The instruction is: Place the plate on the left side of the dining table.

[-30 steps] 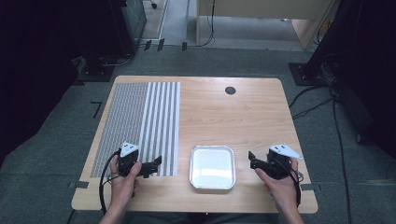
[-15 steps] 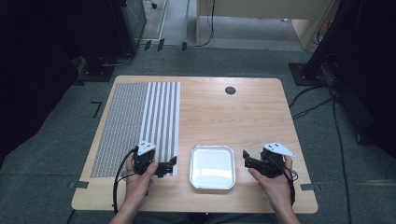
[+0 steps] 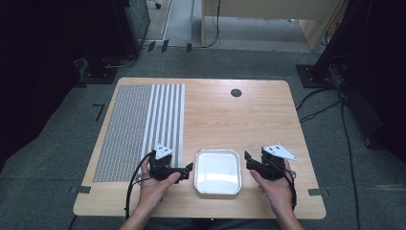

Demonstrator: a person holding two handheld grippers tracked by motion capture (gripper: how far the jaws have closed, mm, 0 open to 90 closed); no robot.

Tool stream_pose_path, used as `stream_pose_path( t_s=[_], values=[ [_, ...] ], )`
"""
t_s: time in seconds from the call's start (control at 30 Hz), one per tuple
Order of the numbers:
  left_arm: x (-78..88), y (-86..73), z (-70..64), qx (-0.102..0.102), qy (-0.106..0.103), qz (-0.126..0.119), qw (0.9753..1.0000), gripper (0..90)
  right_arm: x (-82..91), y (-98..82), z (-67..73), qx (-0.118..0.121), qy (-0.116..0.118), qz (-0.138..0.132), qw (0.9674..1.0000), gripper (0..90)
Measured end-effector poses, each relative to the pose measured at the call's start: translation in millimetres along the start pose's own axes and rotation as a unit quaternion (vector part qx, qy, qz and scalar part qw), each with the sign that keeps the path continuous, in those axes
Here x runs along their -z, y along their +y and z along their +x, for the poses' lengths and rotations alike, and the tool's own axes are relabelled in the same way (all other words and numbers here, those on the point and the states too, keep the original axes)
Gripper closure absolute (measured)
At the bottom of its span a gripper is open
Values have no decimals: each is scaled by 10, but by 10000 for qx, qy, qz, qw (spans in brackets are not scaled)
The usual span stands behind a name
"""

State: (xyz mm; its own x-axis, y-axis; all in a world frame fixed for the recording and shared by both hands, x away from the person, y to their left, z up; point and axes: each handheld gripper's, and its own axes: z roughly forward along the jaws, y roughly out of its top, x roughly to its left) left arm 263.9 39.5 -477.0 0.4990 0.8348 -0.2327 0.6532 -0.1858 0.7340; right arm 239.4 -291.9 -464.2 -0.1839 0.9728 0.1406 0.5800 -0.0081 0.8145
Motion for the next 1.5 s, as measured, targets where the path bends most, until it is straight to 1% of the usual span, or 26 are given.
stream_pose_path(
  t_s=[0.1,0.2,0.27,0.3,0.33,0.37,0.4,0.47,0.53,0.57,0.6,0.67,0.73,0.83,0.9,0.93,0.97,1.0,1.03,1.1,1.13,1.2,1.27,1.33,1.43,1.5],
  values=[
    [-18,5,-42,3,25,0,10000,60,-25,-12,35,40,73,21,10000,381],
    [-45,1,-91,16,37,31,10000,75,-51,-14,57,3,148,58,9999,420],
    [-53,-2,-119,18,69,12,10000,145,-68,-10,63,-69,210,42,9997,449],
    [-57,-2,-129,4,46,33,10000,151,-78,-9,64,-135,239,10,9996,463],
    [-57,-2,-129,4,46,33,10000,181,-78,-9,64,-135,239,10,9996,463],
    [-63,-4,-148,17,35,46,10000,271,-92,-6,69,-255,289,-15,9993,494],
    [-66,-13,-170,19,-40,5,10000,352,-103,-5,73,-272,311,-3,9991,513],
    [-82,-20,-192,20,-113,50,9999,404,-125,-9,83,-340,391,30,9987,559],
    [-104,-29,-214,16,-121,109,9999,432,-146,-13,93,-485,573,82,9971,619],
    [-104,-29,-214,16,-121,109,9999,448,-146,-13,93,-485,573,82,9971,619],
    [-125,-41,-232,24,-152,129,9998,460,-176,-14,103,-705,743,233,9945,658],
    [-137,-50,-243,25,-164,152,9997,482,-189,-25,124,-675,622,214,9955,691],
    [-148,-58,-247,9,-120,178,9998,493,-206,-39,136,-653,615,167,9958,710],
    [-168,-84,-252,34,-94,181,9998,528,-257,-72,137,-543,542,236,9968,735],
    [-177,-94,-256,28,-79,201,9998,556,-274,-90,118,-779,629,308,9945,758],
    [-189,-106,-260,48,-122,220,9997,556,-274,-90,118,-779,629,308,9945,758],
    [-201,-119,-268,44,-183,248,9995,589,-284,-105,87,-1077,839,341,9900,770],
    [-205,-124,-273,19,-218,262,9994,599,-287,-108,82,-1116,866,381,9892,775],
    [-205,-124,-273,19,-218,262,9994,623,-291,-116,83,-1096,797,410,9899,779],
    [-216,-133,-296,-81,-255,306,9992,645,-298,-127,80,-1035,714,458,9910,783],
    [-223,-138,-309,-121,-235,321,9991,687,-310,-147,74,-1038,675,503,9910,804],
    [-232,-144,-316,-143,-241,350,9990,710,-313,-156,77,-1017,641,556,9912,818],
    [-234,-145,-321,-156,-259,354,9989,728,-312,-158,81,-1051,700,585,9903,828],
    [-232,-145,-339,-227,-209,340,9989,738,-317,-161,83,-1072,697,612,9899,835],
    [-224,-146,-346,-240,-183,319,9990,751,-337,-178,71,-1219,794,702,9869,846],
    [-220,-147,-352,-277,-166,311,9990,759,-349,-187,68,-1244,851,774,9855,855]
  ],
)
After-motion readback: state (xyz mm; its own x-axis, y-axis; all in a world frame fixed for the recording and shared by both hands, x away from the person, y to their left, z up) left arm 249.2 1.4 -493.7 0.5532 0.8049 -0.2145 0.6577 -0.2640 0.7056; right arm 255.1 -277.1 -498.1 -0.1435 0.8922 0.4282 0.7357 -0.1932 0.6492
